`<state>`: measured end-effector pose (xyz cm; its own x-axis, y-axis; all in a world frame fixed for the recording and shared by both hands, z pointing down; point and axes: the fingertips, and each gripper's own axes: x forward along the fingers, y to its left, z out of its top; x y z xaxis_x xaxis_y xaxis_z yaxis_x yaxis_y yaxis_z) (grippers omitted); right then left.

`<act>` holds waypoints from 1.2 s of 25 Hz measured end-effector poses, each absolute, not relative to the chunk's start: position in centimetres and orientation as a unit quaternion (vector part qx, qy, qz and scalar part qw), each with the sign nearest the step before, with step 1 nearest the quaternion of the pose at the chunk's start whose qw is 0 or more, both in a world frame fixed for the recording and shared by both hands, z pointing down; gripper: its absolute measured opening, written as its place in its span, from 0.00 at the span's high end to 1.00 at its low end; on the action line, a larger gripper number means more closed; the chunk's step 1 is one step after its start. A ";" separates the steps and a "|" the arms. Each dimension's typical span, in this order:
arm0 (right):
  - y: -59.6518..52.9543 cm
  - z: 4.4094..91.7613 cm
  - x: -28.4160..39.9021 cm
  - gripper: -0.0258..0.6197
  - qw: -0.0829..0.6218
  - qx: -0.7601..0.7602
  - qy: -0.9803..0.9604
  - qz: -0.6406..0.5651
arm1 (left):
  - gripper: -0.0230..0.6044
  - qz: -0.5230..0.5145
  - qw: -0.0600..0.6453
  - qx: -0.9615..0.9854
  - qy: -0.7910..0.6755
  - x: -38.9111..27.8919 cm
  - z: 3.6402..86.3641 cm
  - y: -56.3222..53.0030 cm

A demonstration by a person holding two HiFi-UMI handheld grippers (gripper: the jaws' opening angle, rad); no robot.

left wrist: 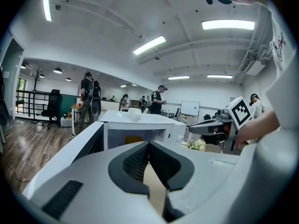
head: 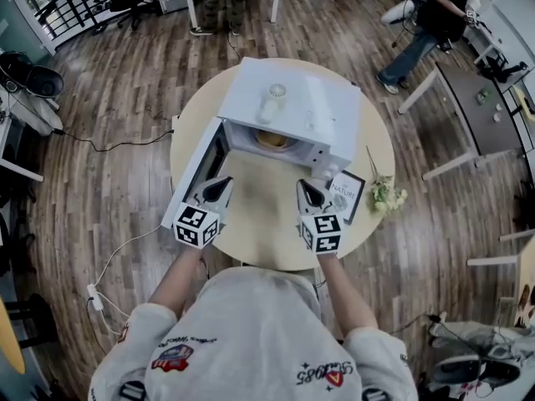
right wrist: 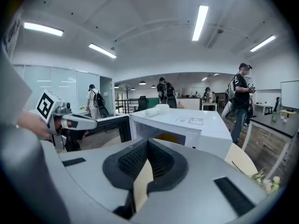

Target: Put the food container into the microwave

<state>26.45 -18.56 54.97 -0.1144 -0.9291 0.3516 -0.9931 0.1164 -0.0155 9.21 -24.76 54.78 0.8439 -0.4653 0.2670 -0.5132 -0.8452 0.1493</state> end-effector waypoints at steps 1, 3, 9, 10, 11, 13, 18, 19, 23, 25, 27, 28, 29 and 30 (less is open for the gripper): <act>-18.4 54.3 26.7 0.95 0.119 0.657 -0.734 0.123 | 0.96 0.109 0.105 0.955 -0.255 9.3 54.5 -24.8; -18.1 53.4 27.6 0.95 0.101 0.665 -0.730 0.121 | 0.96 0.106 0.099 0.956 -0.254 9.6 54.0 -24.9; -17.6 50.9 29.1 0.95 0.067 0.683 -0.720 0.101 | 0.96 0.089 0.084 0.959 -0.256 10.1 52.3 -25.7; -17.6 50.7 29.1 0.95 0.065 0.684 -0.720 0.098 | 0.96 0.086 0.082 0.959 -0.257 10.2 52.1 -25.8; -17.5 50.6 29.1 0.95 0.063 0.685 -0.719 0.096 | 0.96 0.084 0.080 0.960 -0.257 10.3 51.9 -26.0; -17.4 50.3 29.0 0.95 0.062 0.686 -0.719 0.093 | 0.96 0.081 0.079 0.960 -0.256 10.5 51.6 -26.1; -17.2 49.8 28.6 0.95 0.059 0.685 -0.720 0.092 | 0.96 0.079 0.082 0.961 -0.252 10.7 51.3 -25.9; -17.2 49.8 28.5 0.95 0.059 0.685 -0.720 0.093 | 0.96 0.079 0.083 0.961 -0.251 10.7 51.3 -25.8; -17.0 50.3 28.4 0.95 0.059 0.685 -0.719 0.098 | 0.96 0.081 0.086 0.961 -0.249 10.9 51.7 -25.4; -17.0 50.6 28.4 0.95 0.058 0.685 -0.719 0.098 | 0.96 0.080 0.087 0.962 -0.248 11.0 51.8 -25.3; -16.8 50.6 28.4 0.96 0.058 0.686 -0.719 0.098 | 0.96 0.078 0.088 0.962 -0.247 11.1 51.8 -25.3; -16.7 50.6 28.4 0.95 0.058 0.686 -0.718 0.097 | 0.96 0.077 0.090 0.962 -0.247 11.2 51.8 -25.2; -16.6 50.6 28.4 0.96 0.058 0.686 -0.718 0.097 | 0.96 0.077 0.091 0.962 -0.247 11.3 51.9 -25.2; -16.6 50.7 28.4 0.96 0.058 0.686 -0.719 0.096 | 0.96 0.078 0.092 0.962 -0.246 11.3 52.0 -25.2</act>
